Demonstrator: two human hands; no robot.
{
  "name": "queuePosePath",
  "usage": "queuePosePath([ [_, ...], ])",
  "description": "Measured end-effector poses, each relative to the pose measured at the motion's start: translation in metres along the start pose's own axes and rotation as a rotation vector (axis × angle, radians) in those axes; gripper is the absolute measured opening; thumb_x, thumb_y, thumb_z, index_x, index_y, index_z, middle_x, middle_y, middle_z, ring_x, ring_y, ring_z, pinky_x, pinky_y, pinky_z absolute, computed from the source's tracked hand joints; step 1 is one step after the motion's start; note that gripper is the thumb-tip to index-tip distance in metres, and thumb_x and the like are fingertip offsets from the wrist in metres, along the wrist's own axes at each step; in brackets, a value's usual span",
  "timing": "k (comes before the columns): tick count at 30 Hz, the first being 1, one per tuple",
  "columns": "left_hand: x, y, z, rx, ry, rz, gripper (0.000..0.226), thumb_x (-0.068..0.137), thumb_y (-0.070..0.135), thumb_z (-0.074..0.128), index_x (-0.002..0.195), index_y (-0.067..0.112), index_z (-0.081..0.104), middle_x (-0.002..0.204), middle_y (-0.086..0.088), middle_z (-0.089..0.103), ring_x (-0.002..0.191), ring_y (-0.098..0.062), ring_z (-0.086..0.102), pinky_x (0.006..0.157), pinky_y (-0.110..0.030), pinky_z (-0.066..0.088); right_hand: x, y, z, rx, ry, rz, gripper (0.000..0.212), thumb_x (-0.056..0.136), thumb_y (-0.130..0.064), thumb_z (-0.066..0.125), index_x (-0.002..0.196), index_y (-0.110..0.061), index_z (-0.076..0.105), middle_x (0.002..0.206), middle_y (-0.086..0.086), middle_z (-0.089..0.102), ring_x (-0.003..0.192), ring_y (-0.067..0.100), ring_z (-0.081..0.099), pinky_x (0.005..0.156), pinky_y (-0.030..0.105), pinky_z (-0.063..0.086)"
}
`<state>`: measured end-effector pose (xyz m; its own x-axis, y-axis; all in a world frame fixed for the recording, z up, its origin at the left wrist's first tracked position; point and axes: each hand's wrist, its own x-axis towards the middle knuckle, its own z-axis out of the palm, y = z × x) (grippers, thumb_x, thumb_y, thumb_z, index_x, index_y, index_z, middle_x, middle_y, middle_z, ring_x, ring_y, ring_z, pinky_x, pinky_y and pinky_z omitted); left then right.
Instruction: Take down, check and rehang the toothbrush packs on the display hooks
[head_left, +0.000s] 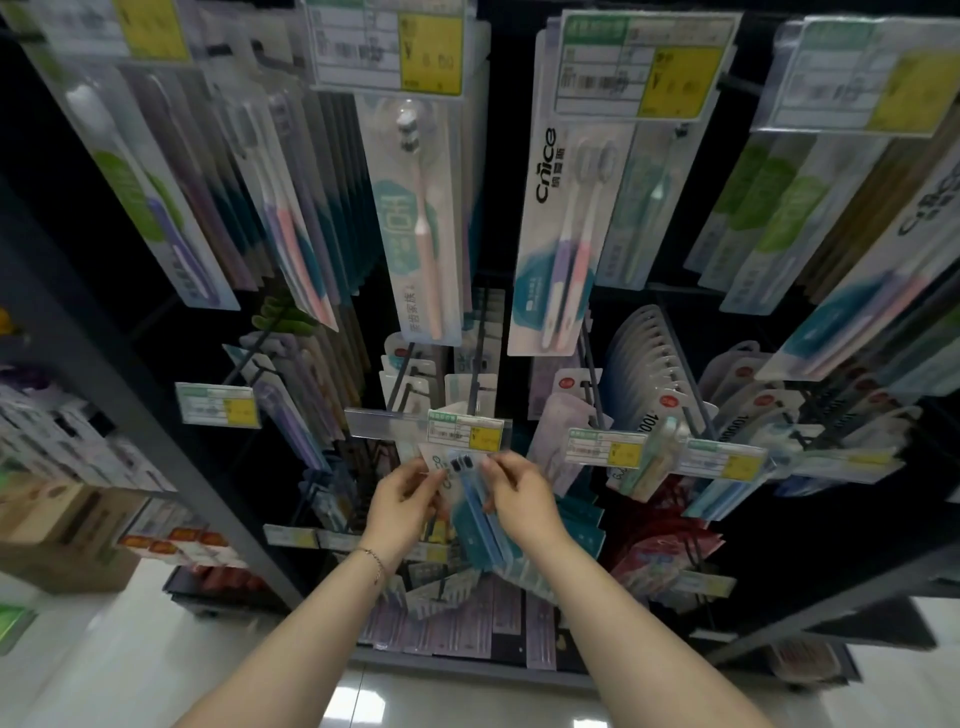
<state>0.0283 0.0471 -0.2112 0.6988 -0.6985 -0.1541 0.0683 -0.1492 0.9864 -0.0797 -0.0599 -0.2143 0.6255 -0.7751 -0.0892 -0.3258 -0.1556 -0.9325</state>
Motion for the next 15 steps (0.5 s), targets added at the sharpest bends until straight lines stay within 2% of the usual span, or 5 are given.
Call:
queuePosePath([
  [3, 0.004, 0.008, 0.002, -0.009, 0.000, 0.010, 0.020, 0.097, 0.007, 0.052, 0.077, 0.004, 0.055, 0.063, -0.009, 0.058, 0.058, -0.022, 0.059, 0.056, -0.031, 0.053, 0.005, -0.002, -0.002, 0.016, 0.032, -0.034, 0.019, 0.099, -0.020, 0.048, 0.089, -0.014, 0.063, 0.074, 0.010, 0.063, 0.065, 0.017, 0.054, 0.069, 0.038, 0.051],
  [6, 0.010, 0.013, 0.005, 0.012, -0.012, 0.026, 0.017, 0.098, 0.008, 0.050, 0.087, -0.003, 0.056, 0.064, -0.012, 0.057, 0.050, -0.015, 0.057, 0.049, -0.025, 0.051, 0.007, -0.006, -0.003, 0.016, 0.064, -0.023, 0.023, 0.099, -0.014, 0.045, 0.090, -0.028, 0.062, 0.078, -0.001, 0.064, 0.069, 0.017, 0.057, 0.069, 0.033, 0.050],
  [9, 0.018, 0.011, 0.006, 0.120, -0.013, 0.049, 0.023, 0.098, 0.011, 0.052, 0.092, -0.010, 0.060, 0.067, -0.012, 0.059, 0.057, -0.015, 0.058, 0.054, -0.019, 0.049, 0.009, -0.005, -0.004, 0.006, 0.081, 0.024, 0.023, 0.100, -0.021, 0.043, 0.086, -0.031, 0.057, 0.084, -0.002, 0.064, 0.075, 0.022, 0.062, 0.073, 0.041, 0.053],
  [13, 0.026, 0.010, 0.010, 0.215, -0.033, 0.026, 0.020, 0.097, 0.015, 0.054, 0.097, 0.000, 0.068, 0.076, -0.017, 0.066, 0.066, -0.018, 0.061, 0.051, -0.012, 0.047, 0.010, 0.000, -0.005, -0.003, 0.094, 0.046, 0.027, 0.103, -0.021, 0.038, 0.080, -0.028, 0.050, 0.075, 0.001, 0.059, 0.063, 0.012, 0.058, 0.060, 0.025, 0.046],
  [15, 0.028, 0.009, 0.011, 0.242, -0.034, 0.019, 0.021, 0.097, 0.018, 0.054, 0.099, 0.002, 0.068, 0.086, -0.024, 0.069, 0.067, -0.020, 0.062, 0.049, -0.011, 0.047, 0.011, 0.003, -0.004, 0.004, 0.095, 0.042, 0.029, 0.102, -0.017, 0.038, 0.077, -0.028, 0.048, 0.072, 0.001, 0.057, 0.059, 0.011, 0.057, 0.061, 0.028, 0.047],
])
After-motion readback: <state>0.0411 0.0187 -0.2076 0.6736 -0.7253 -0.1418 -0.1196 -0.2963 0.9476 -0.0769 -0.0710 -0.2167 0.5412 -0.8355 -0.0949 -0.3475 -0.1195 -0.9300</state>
